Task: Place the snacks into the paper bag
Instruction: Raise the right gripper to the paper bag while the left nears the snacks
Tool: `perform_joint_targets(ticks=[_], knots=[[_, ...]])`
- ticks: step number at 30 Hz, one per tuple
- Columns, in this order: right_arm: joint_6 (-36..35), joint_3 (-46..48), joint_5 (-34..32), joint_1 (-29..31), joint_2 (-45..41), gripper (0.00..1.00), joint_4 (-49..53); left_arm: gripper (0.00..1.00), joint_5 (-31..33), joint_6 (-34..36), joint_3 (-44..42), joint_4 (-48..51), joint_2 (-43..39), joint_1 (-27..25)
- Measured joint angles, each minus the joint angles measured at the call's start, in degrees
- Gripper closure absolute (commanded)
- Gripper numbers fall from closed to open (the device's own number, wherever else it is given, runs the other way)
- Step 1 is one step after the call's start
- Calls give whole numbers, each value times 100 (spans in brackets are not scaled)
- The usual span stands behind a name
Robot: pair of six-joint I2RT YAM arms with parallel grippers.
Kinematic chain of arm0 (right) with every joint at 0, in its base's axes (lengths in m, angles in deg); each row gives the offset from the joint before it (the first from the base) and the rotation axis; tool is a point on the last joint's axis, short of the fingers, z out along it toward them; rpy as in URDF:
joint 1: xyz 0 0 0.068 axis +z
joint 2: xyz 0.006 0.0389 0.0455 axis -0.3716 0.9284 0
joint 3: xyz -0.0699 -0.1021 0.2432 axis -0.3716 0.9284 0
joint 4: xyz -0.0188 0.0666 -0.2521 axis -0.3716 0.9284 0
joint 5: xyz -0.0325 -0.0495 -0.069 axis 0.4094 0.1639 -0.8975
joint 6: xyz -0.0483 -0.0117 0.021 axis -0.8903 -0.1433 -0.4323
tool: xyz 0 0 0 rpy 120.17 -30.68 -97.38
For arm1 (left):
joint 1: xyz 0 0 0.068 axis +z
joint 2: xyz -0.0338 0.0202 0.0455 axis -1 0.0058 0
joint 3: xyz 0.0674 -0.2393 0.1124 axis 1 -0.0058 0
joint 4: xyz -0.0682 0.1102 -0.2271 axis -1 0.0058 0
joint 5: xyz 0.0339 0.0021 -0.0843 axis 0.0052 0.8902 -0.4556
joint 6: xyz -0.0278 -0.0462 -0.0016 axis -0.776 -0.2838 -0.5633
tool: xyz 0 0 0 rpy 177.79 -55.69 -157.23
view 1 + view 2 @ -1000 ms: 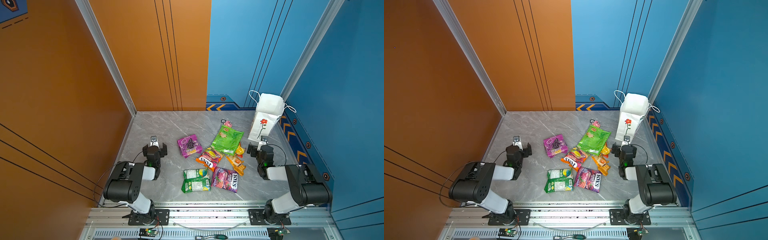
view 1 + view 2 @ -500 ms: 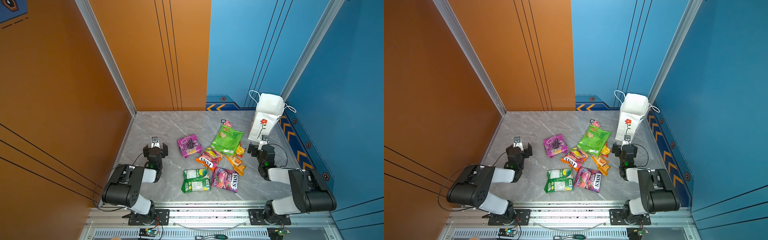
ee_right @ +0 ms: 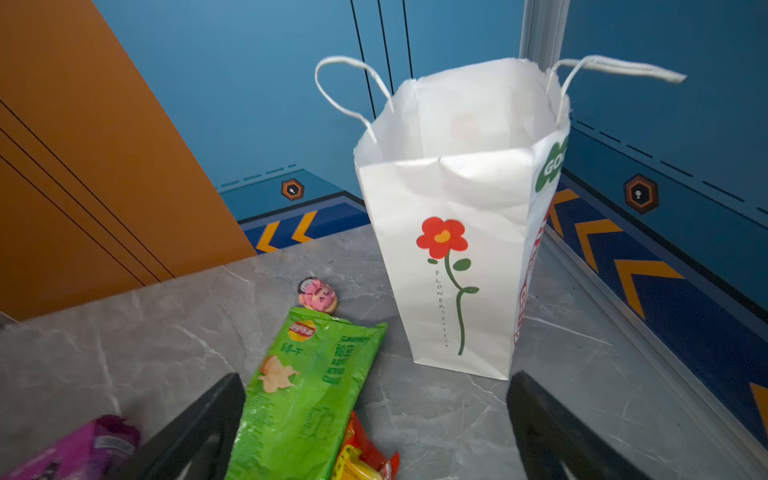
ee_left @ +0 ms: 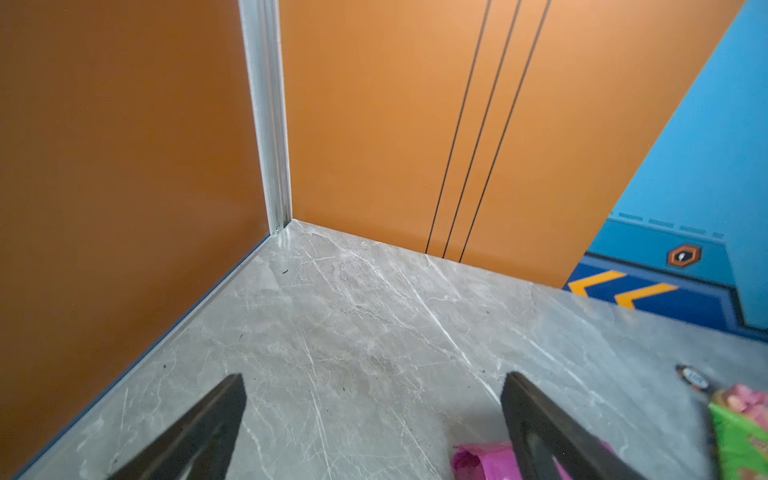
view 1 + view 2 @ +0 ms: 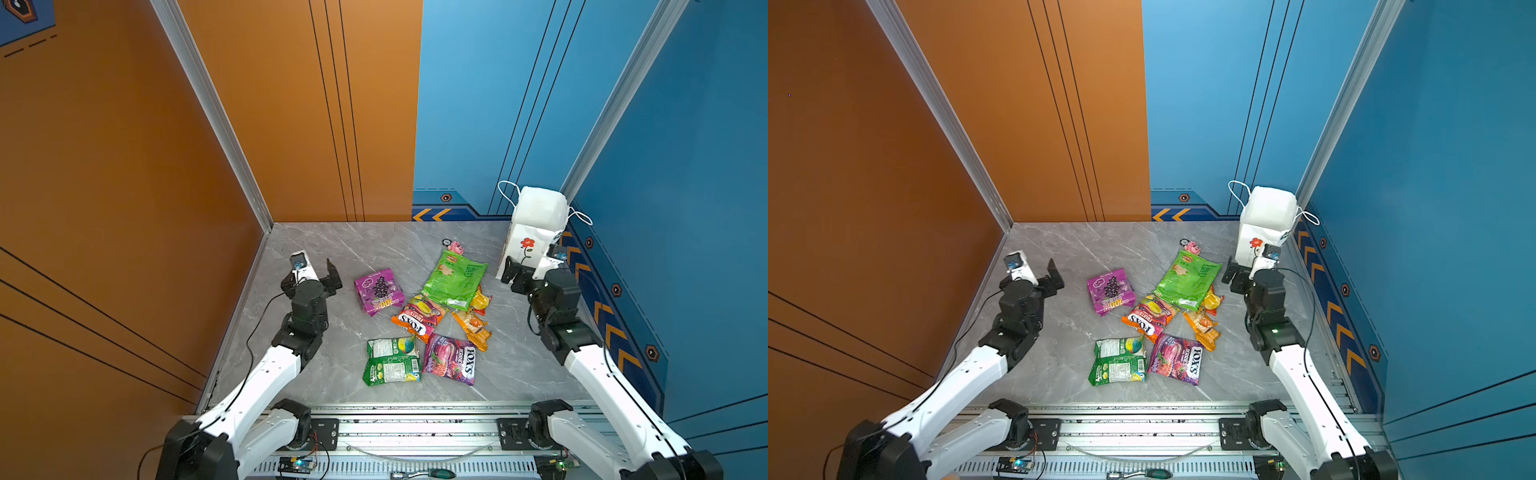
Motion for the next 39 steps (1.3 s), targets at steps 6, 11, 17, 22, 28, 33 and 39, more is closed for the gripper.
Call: perform_joint_targets(ticks=[6,11,17,22,28,33,39], knots=[[955,-529,1110,-898,-415,0,1322,2,-723,-833,-378,457,-723,94],[890,-2094,918,-903,306,0,2822,2,-1266,-944,66,1165,-149,-431],[745,-3836,275,-1016,1340,0,3729,2,-1488,-782,79,1475,-437,-1346],[704,-4918,-2,-1390,2516,0,4258,2,-1034,-387,74,1628,-737,-1803],[595,-6290,-90,-1930,3943,3,4970,2,-214,400,-393,1478,-789,-2507],[553,-7075,-11,-2124,4647,10,5364,2,39,774,-680,1333,-739,-2601],[551,-7595,321,-2131,5259,16,5604,2,227,944,-684,1134,-669,-2608]])
